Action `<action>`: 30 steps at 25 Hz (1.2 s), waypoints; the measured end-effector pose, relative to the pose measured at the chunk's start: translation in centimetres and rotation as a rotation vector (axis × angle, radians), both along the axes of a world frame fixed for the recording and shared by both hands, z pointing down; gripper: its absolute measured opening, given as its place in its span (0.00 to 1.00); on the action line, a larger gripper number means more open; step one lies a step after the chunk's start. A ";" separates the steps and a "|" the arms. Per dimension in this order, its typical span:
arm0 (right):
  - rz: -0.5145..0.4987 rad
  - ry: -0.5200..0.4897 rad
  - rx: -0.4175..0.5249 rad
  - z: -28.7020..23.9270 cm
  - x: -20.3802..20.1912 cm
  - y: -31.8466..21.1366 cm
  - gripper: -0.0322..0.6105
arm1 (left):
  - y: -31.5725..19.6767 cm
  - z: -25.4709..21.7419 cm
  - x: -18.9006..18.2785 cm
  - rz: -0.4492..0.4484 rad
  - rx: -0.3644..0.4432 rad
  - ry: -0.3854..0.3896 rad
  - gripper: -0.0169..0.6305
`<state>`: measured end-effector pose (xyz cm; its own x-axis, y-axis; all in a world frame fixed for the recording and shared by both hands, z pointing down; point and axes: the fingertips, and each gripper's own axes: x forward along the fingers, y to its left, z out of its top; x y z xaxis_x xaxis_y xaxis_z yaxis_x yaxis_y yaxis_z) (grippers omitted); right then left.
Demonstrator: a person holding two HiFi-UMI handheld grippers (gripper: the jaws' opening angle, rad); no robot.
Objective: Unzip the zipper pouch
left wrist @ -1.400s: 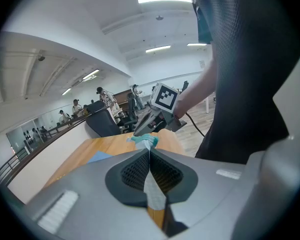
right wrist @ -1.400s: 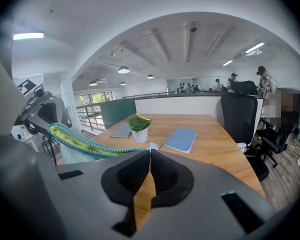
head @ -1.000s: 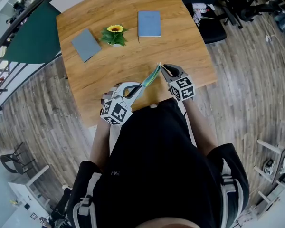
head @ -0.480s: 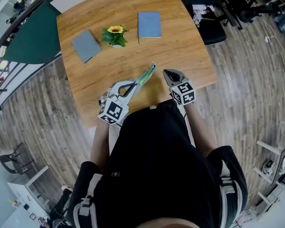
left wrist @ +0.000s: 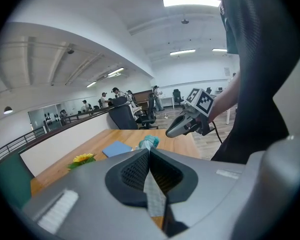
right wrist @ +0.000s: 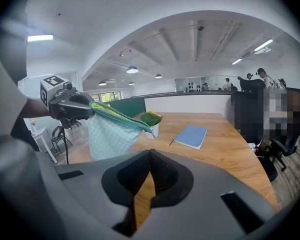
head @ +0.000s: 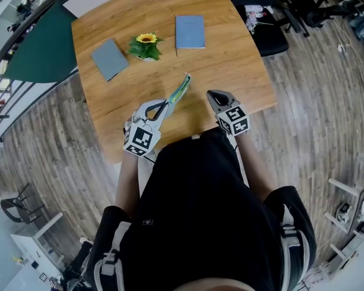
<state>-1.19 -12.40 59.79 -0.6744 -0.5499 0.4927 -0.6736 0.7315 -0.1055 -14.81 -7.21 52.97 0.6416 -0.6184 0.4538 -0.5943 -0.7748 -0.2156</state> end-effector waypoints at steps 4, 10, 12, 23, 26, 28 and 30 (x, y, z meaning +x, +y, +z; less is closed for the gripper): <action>-0.012 -0.008 0.003 -0.2 -0.2 0.5 0.05 | -0.3 0.0 -0.3 -0.019 -0.003 0.015 0.04; -0.022 -0.010 -0.003 -0.2 -0.2 1.3 0.05 | -0.2 0.5 -0.9 -0.040 -0.018 0.010 0.04; -0.023 -0.015 -0.002 0.0 -0.2 1.5 0.05 | -0.2 0.6 -1.0 -0.047 -0.018 0.010 0.04; -0.043 -0.024 -0.003 0.3 0.0 2.3 0.05 | 0.0 0.9 -2.3 -0.081 -0.014 -0.002 0.04; -0.051 -0.022 -0.008 0.5 0.2 2.7 0.05 | 0.3 1.2 -2.5 -0.089 -0.019 -0.011 0.04; -0.052 -0.020 -0.007 0.6 0.3 2.8 0.05 | 0.4 1.2 -2.6 -0.091 -0.019 -0.015 0.04; -0.051 -0.018 -0.008 0.6 0.4 2.9 0.05 | 0.4 1.3 -2.7 -0.092 -0.017 -0.017 0.04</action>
